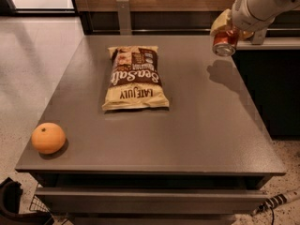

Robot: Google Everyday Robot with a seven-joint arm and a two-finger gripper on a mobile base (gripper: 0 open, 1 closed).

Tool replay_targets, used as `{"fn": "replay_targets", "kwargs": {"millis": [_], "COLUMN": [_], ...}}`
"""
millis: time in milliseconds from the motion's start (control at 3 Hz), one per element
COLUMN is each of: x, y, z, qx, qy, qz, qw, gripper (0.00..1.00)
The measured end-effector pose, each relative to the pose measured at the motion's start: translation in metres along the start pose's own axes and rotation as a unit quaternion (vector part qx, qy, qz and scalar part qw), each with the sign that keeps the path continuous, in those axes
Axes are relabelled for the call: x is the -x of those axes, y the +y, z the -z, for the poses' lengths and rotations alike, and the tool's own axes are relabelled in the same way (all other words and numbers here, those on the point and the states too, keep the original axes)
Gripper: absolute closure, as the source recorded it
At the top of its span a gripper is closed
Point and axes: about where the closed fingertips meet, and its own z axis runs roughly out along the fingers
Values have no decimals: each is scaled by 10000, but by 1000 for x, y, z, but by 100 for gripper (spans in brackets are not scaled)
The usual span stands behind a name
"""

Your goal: Place coke can upright

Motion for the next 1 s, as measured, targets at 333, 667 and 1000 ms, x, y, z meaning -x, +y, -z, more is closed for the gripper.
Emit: {"fn": "replay_targets", "kwargs": {"millis": [333, 667, 1000], "x": [-7, -2, 2], "y": [12, 29, 37], "z": [8, 14, 21], "qx": [468, 1223, 1717], "qy": [-336, -894, -1247], "qz": [616, 1144, 1504], "qw": [9964, 9818, 9656], "gripper": [100, 100, 100]}}
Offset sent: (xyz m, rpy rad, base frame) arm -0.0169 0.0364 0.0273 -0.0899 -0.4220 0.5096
